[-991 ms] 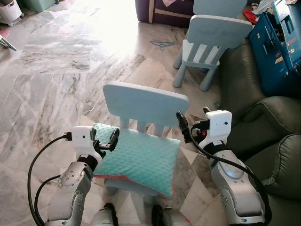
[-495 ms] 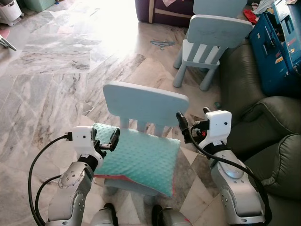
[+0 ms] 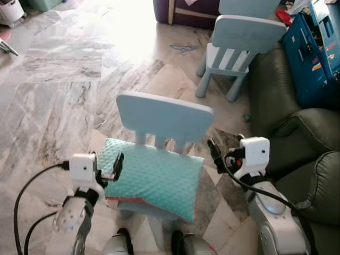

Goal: Move the pillow to the sofa

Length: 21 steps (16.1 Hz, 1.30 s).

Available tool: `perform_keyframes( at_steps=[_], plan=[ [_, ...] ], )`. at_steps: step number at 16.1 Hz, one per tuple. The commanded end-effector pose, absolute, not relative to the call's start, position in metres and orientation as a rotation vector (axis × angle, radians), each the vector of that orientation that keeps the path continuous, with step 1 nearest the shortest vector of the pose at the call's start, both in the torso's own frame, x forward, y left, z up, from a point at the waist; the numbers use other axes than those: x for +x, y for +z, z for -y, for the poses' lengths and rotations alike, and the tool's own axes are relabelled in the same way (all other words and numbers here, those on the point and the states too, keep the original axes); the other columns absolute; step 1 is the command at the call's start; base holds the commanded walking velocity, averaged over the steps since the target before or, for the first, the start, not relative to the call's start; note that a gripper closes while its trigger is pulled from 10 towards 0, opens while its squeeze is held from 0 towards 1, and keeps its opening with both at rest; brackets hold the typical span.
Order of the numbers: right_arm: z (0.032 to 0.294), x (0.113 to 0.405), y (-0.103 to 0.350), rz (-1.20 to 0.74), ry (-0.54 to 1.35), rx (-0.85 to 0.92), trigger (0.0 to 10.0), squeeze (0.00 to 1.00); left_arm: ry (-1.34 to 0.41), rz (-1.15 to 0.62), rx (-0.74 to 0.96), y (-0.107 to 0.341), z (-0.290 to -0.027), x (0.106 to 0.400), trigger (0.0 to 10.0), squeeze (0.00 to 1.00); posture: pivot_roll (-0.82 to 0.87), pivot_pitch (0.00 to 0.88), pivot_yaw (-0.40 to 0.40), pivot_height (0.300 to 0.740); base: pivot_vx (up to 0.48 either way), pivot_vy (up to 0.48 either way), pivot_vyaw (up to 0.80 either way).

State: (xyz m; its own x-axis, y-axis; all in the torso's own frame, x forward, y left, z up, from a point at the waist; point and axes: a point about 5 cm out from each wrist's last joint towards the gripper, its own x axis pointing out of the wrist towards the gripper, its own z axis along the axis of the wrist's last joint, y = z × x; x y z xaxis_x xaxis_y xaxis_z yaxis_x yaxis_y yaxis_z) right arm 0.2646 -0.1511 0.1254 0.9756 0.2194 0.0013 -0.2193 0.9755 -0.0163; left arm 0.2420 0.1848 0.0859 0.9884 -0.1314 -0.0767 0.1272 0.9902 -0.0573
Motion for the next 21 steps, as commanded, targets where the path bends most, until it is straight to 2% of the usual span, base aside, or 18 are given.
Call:
perform_keyframes(
  at_steps=[1,5,16,21],
  plan=[
    [0.156,0.261,0.127,0.002,0.213,-0.016,10.0,0.00,-0.148,-0.066,-0.054,0.089,-0.182,0.239,10.0,0.00,-0.02,0.259,-0.056,0.740,0.000,0.000,0.00],
    [0.161,0.253,0.124,-0.015,0.208,-0.024,10.0,0.00,-0.176,-0.082,-0.075,0.093,-0.180,0.234,10.0,0.00,-0.02,0.265,-0.055,0.740,0.000,0.000,0.00],
    [0.160,0.258,0.127,-0.011,0.209,-0.033,10.0,0.00,-0.194,-0.105,-0.081,0.093,-0.176,0.239,10.0,0.00,-0.02,0.257,-0.058,0.740,0.000,0.429,0.00],
    [0.158,0.261,0.129,-0.002,0.213,-0.037,10.0,0.00,-0.225,-0.118,-0.095,0.092,-0.172,0.242,10.0,0.00,-0.02,0.250,-0.059,0.740,0.000,0.000,0.00]
  ],
)
